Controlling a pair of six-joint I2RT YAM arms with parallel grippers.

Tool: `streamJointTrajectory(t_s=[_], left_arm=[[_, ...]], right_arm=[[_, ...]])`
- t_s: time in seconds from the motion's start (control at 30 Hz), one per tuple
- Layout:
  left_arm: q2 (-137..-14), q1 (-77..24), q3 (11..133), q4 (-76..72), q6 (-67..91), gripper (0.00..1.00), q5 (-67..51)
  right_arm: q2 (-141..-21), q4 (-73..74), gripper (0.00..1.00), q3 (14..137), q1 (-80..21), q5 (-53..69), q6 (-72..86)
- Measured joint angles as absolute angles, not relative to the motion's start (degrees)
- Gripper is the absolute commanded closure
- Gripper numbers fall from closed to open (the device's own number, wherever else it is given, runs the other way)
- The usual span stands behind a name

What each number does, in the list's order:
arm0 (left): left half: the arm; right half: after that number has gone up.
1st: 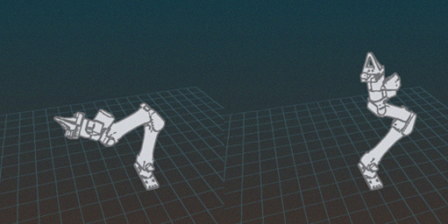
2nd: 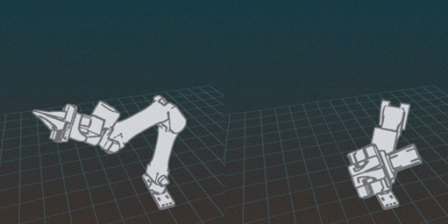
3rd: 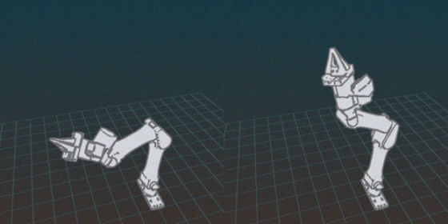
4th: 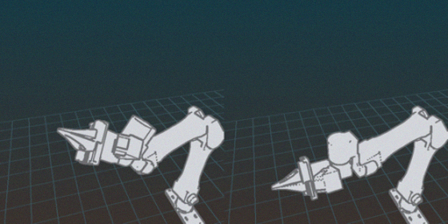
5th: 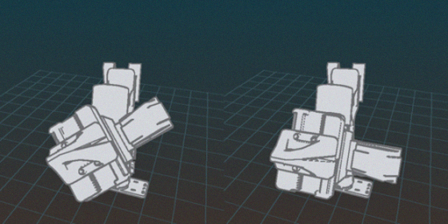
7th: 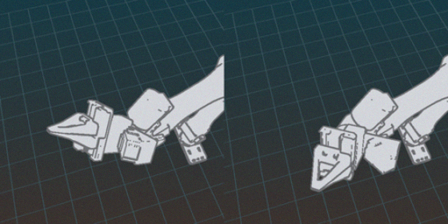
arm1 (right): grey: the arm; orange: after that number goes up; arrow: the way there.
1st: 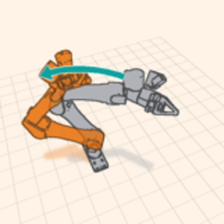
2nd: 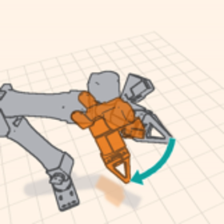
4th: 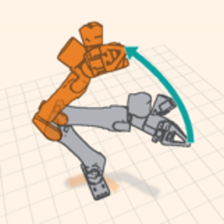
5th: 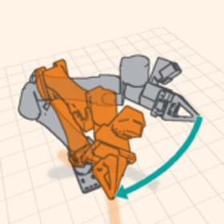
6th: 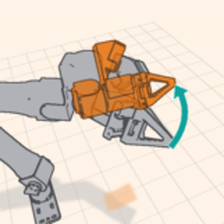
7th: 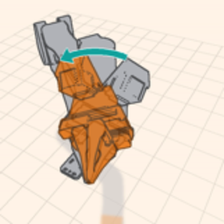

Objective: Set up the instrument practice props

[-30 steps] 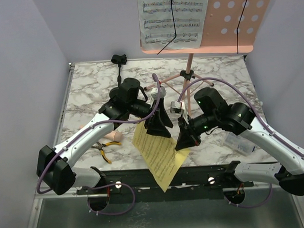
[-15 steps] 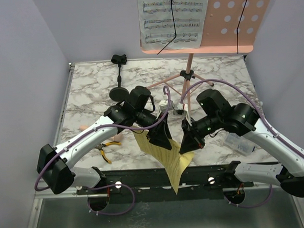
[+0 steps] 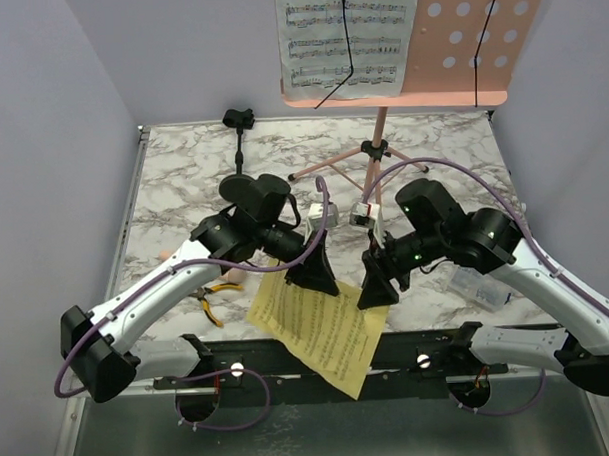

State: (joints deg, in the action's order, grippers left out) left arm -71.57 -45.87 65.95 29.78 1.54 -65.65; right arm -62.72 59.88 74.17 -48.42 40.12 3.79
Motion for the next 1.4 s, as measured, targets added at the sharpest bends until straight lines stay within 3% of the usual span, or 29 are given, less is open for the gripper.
streamJointTrajectory(t_s=[0.1,0.17,0.33,0.53,0.8,0.93,1.1,1.27,1.4], left_arm=[[-67.9,-45.9,64.3,30.0,1.4,1.00,-62.6],[-64.4,-45.9,62.8,30.2,1.8,1.00,-59.2],[-55.1,-45.9,59.9,29.2,5.8,1.00,-46.9],[-45.8,-45.9,57.8,21.2,20.3,1.00,-23.5],[-38.5,-45.9,56.3,12.5,40.8,1.00,5.6],[-38.3,-45.9,56.0,10.7,47.1,1.00,12.0],[-35.9,-45.9,50.4,3.6,53.6,1.00,16.6],[-35.2,-45.9,46.6,-4.3,56.9,1.00,18.0],[-35.2,-45.9,46.5,-7.5,57.4,1.00,19.2]], right_arm=[[-60.5,57.7,0.06,73.3,-48.4,32.3,6.1],[-56.9,54.2,0.00,70.7,-48.4,27.6,7.8],[-45.9,43.1,0.00,62.6,-48.4,18.0,12.5],[-36.1,23.6,0.00,48.9,-48.4,12.5,20.8],[-39.0,-2.3,0.00,30.4,-48.4,9.0,34.0],[-41.1,-15.1,0.01,25.7,-48.4,9.1,39.2],[-47.0,-35.2,0.18,22.5,-48.4,11.1,45.6],[-52.0,-47.2,0.19,22.9,-48.4,13.7,49.6],[-50.9,-48.4,0.17,23.2,-48.4,13.8,49.8]])
